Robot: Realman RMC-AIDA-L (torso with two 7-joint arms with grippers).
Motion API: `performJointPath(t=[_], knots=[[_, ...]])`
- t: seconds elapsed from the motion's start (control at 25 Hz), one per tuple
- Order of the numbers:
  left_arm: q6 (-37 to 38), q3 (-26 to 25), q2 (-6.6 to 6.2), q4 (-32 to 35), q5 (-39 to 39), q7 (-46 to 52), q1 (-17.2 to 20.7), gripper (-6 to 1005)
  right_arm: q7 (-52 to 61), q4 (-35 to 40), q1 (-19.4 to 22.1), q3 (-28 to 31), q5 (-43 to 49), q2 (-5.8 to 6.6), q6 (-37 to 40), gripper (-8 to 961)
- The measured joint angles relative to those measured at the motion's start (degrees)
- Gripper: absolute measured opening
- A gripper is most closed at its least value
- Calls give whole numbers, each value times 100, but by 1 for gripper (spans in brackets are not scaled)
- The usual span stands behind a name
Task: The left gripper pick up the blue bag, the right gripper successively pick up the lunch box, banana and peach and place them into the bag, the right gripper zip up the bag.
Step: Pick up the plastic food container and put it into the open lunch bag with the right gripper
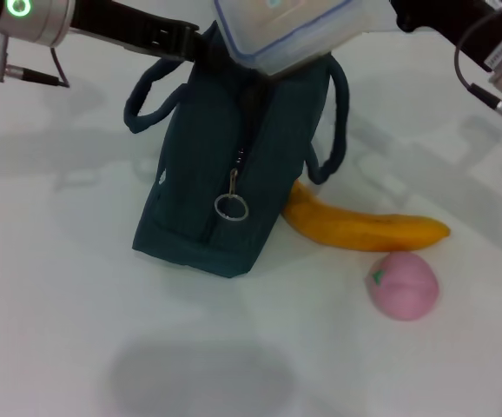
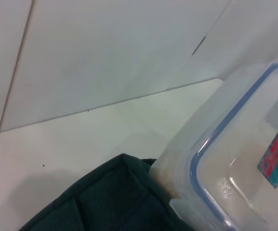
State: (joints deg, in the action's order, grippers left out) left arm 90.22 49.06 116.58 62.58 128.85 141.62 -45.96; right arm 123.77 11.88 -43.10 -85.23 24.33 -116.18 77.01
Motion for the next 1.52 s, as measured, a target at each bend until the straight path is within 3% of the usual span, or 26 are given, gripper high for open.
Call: performJointPath(t=[0.8,1.04,1.24,1.52], knots=[[-55,-10,-49,-120,36,-2,8,55,-232,57,789,-232,34,1,-60,98],[-67,-11,-55,-137,23,-3,9,55,-240,99,571,-423,79,-1,-213,116],[-76,-11,-57,-138,2,-25,9,54,-240,354,276,-1178,82,-2,-652,130],[-86,-10,-57,-224,-66,-96,1,54,-265,551,193,-1796,81,-1,-1136,151]])
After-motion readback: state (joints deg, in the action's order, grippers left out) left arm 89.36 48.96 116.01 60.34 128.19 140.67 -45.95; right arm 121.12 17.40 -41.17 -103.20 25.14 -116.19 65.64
